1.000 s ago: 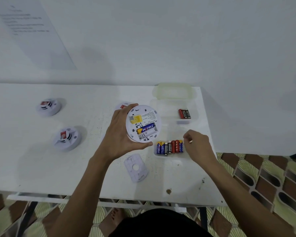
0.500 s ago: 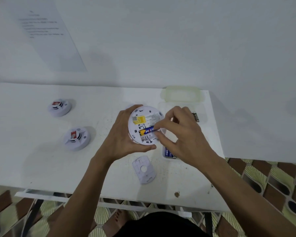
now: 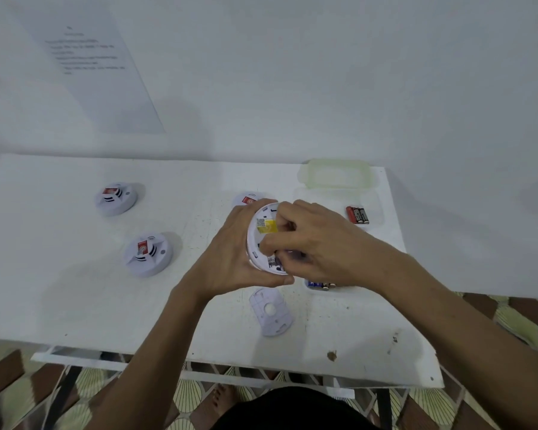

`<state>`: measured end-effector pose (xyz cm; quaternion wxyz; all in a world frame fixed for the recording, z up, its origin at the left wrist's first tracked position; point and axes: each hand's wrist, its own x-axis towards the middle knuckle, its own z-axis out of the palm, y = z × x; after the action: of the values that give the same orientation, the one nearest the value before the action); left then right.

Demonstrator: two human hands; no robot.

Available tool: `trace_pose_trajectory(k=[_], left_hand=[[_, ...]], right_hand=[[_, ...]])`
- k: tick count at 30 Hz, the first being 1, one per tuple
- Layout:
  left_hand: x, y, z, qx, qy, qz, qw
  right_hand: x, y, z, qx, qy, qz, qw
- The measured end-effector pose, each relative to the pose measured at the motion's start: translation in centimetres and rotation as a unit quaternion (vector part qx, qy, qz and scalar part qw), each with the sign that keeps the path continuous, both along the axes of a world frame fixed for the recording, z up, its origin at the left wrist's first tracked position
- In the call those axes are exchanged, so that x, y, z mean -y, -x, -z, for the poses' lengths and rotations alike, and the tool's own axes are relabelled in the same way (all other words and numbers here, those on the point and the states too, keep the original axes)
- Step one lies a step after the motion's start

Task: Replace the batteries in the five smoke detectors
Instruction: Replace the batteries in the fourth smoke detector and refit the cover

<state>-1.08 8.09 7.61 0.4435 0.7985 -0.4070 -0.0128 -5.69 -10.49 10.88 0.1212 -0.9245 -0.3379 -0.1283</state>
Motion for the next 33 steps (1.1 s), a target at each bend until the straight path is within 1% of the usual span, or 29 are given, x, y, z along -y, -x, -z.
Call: trace_pose_trajectory(k=[3,7,10,12,14,16,17,19,21,24,27,33], left_hand=[[0.0,-0.1,0.3,-0.016,-0.012,0.007,1.0],[0.3,-0.7,0.9,-0.052,-0.012,0.015,0.998],[0.3,-1.0,1.2,-0.054,-0.001,0.014,0.998],[0.3,-1.2,1.4,-0.045,0.003,0.002,0.999],[0.3,-1.2,1.3,-0.037,-0.005,-0.03,0.999],[0.4,-1.4,1.3,-0.025,-0.018,-0.051,0.998],[0.4,-1.4,1.5,-0.024,-0.02,-0.053,0.998],[0.5,-1.6,1.7,-0.03,-0.02,-0.054,0.998],[0.7,-1.8,2.1,-0.035,-0.022,-0.059,0.997],[1.1,-2.1,2.6,-0.04,-0.035,-0.072,0.996],[1.6,-2.6,3.1,-0.049,-0.049,-0.069,0.995],[2.2,-2.6,3.1,-0.047,-0.045,-0.077,0.995]], right_hand=[[0.0,-0.2,-0.3,-0.016,0.016,-0.014,1.0],[0.0,-0.4,-0.3,-0.034,-0.013,-0.026,0.999],[0.4,-0.3,-0.3,-0.041,-0.072,-0.019,0.996],[0.7,0.2,-0.4,-0.058,-0.142,0.005,0.988],[1.2,0.9,-0.6,-0.086,-0.248,0.045,0.964],[2.4,1.6,-0.8,-0.108,-0.351,0.095,0.925],[3.1,2.0,-0.7,-0.118,-0.388,0.126,0.906],[4.9,2.6,0.2,-0.137,-0.42,0.206,0.873],[6.7,3.1,1.9,-0.162,-0.401,0.297,0.851],[8.3,3.4,5.3,-0.216,-0.297,0.39,0.844],[8.6,3.4,8.6,-0.247,-0.223,0.428,0.84],[8.0,2.5,12.1,-0.229,-0.086,0.469,0.849]])
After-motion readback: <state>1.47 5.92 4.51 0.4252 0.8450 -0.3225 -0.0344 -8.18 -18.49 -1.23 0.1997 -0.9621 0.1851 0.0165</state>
